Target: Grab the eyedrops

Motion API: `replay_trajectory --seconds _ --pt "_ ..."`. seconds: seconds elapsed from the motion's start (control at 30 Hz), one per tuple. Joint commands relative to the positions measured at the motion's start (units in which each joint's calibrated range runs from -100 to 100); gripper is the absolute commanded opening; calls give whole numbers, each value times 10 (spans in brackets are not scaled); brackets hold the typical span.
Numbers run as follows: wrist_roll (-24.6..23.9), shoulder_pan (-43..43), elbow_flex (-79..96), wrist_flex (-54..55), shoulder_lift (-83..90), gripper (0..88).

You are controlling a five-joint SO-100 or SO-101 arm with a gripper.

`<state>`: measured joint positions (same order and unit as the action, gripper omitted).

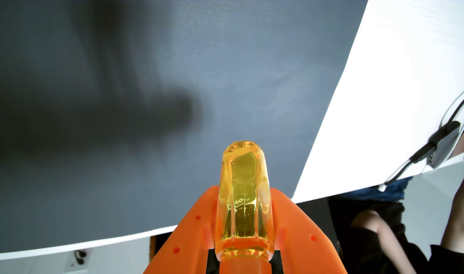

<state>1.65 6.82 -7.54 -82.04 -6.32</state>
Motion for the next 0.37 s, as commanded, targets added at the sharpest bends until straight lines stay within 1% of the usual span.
replay_trajectory --seconds 0.0,0.33 --pt "-2 -2 -12 5 25 6" --pt "-6 -3 -12 6 24 6"
